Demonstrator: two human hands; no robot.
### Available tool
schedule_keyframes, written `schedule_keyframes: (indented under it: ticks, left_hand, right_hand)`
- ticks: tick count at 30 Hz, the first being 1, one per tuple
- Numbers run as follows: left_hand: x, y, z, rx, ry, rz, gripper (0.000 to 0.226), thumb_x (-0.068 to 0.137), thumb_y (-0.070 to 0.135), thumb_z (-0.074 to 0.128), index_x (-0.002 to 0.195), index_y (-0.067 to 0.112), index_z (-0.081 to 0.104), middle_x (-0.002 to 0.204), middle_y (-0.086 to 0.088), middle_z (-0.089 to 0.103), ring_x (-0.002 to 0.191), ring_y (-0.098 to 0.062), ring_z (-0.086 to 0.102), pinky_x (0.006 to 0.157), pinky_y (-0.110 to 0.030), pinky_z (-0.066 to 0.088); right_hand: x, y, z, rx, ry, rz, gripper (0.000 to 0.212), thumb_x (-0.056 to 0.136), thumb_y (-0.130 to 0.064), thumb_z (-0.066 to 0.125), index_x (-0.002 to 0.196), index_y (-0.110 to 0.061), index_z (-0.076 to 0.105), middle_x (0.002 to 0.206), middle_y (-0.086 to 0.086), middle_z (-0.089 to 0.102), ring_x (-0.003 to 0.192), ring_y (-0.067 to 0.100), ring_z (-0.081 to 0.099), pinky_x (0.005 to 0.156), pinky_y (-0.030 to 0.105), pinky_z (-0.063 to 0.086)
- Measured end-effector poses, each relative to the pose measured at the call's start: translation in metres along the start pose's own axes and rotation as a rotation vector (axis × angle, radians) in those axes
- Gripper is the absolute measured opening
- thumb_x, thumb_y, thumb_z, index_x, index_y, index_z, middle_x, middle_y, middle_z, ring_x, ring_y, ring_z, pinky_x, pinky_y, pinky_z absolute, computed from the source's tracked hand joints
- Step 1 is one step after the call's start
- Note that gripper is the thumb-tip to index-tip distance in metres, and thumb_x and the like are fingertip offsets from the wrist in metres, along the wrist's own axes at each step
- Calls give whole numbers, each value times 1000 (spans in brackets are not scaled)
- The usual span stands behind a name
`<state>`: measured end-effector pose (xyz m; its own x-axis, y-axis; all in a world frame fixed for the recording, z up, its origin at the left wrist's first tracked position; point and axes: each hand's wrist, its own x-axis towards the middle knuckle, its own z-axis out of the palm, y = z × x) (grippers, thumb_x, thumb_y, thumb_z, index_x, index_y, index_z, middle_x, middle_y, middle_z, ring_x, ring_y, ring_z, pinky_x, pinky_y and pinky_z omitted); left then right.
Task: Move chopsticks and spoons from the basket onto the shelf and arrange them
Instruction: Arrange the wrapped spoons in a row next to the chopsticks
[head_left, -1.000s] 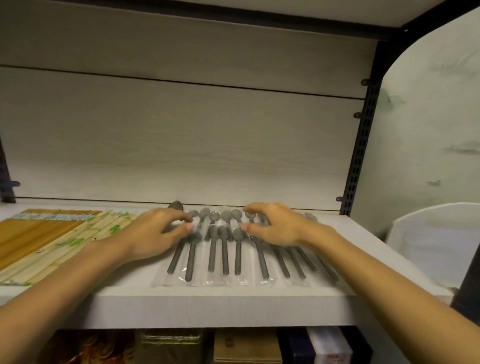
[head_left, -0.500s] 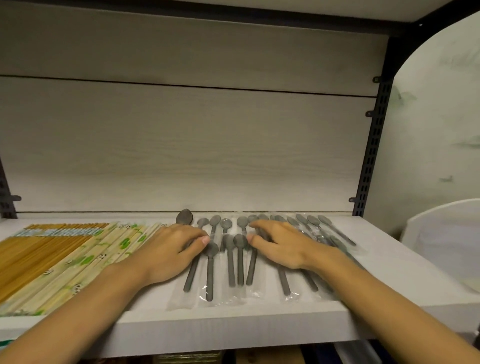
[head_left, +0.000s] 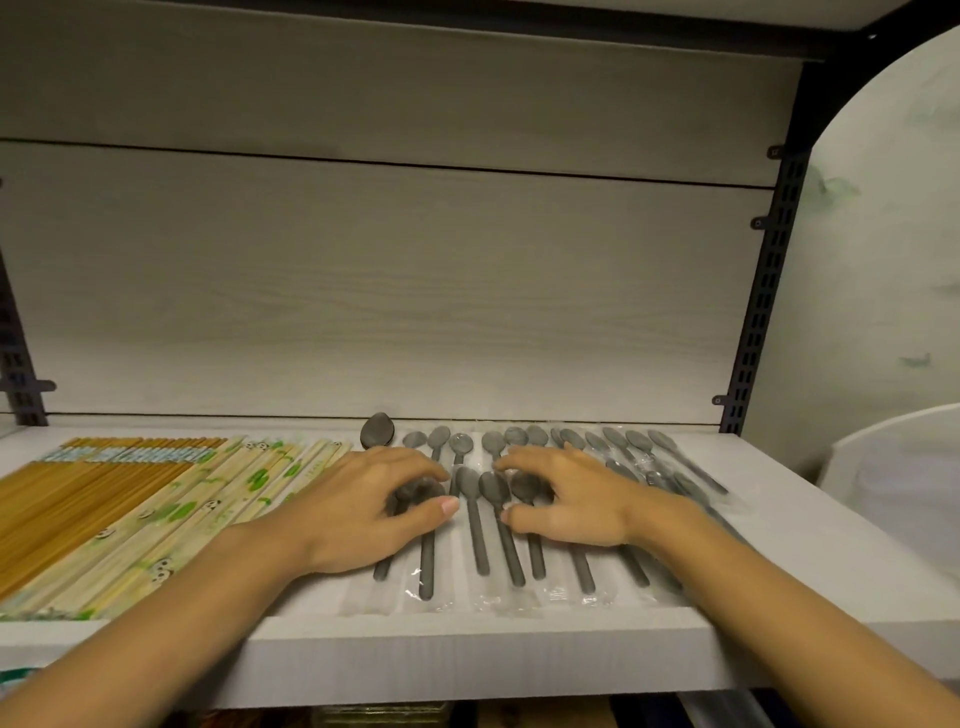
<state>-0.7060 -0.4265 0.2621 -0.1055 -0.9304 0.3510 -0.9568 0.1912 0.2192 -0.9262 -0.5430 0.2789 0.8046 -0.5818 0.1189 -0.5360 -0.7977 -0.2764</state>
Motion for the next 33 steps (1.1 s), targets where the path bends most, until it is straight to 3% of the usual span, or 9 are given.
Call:
schedule_keyframes:
  ticks: [5, 8, 11, 16, 20, 22, 25, 28, 33]
  left_hand:
    - [9, 17, 1, 16, -33, 65, 55, 85, 73, 32, 123, 39, 54, 118, 24, 56, 108, 6, 46, 96, -25, 39]
    - [16, 24, 1, 35, -76, 58, 57, 85, 72, 33, 126, 37, 52, 119, 22, 56, 107, 3, 47, 96, -26, 39]
    - [18, 29, 5, 67, -132, 78, 62, 84, 75, 32, 128, 37, 51, 125, 20, 55, 114, 2, 47, 100, -27, 38]
    - [17, 29, 6, 82, -170, 89, 59, 87, 69, 41, 138, 40, 44, 144, 25, 40, 132, 5, 31, 110, -21, 24]
    - [16, 25, 7, 65, -196, 75, 58, 88, 67, 43, 141, 44, 40, 149, 24, 33, 136, 3, 26, 114, -27, 22]
    - [14, 26, 7, 74, -193, 81, 57, 89, 64, 43, 142, 43, 39, 149, 24, 33, 136, 3, 25, 114, -24, 20]
    - [13, 28, 6, 76, -174, 95, 55, 90, 62, 43, 142, 44, 37, 148, 24, 33, 135, 4, 25, 112, -22, 20]
    - [10, 28, 3, 57, -148, 95, 54, 91, 62, 42, 142, 49, 33, 150, 24, 29, 137, 5, 22, 110, -18, 17]
    - [8, 29, 0, -3, -133, 100, 51, 93, 58, 42, 142, 43, 37, 147, 25, 34, 123, 19, 21, 89, 7, 10]
  right_hand:
    - [2, 2, -3, 93, -3, 59, 56, 90, -45, 54, 141, -28, 38, 117, -7, 55, 111, 12, 47, 83, 22, 38]
    - [6, 3, -1, 27, -9, 67, 54, 93, -51, 47, 137, -21, 46, 131, -1, 54, 118, 17, 48, 97, 31, 39]
    - [11, 3, 2, -47, -16, 23, 44, 97, -48, 40, 129, -21, 54, 137, -2, 50, 127, 17, 42, 111, 34, 24]
    - [15, 5, 4, -102, -51, 13, 53, 94, -54, 29, 136, -31, 50, 149, -4, 36, 140, 17, 28, 116, 41, 12]
    - [18, 4, 5, -98, -71, 20, 54, 96, -50, 31, 143, -26, 43, 157, -5, 24, 147, 15, 14, 119, 46, 1]
    - [19, 4, 6, -99, -97, 16, 56, 97, -50, 29, 147, -28, 35, 161, -10, 17, 148, 10, 7, 120, 47, -3]
    - [20, 6, 7, -94, -117, 20, 52, 98, -48, 27, 146, -30, 37, 159, -10, 23, 147, 12, 12, 120, 49, -1]
    - [20, 7, 9, -114, -123, 25, 57, 97, -53, 25, 150, -33, 27, 161, -10, 17, 148, 12, 9, 120, 49, -1]
    - [15, 0, 7, -130, -130, 28, 54, 99, -48, 25, 151, -34, 22, 162, -10, 11, 149, 13, 6, 120, 47, -1]
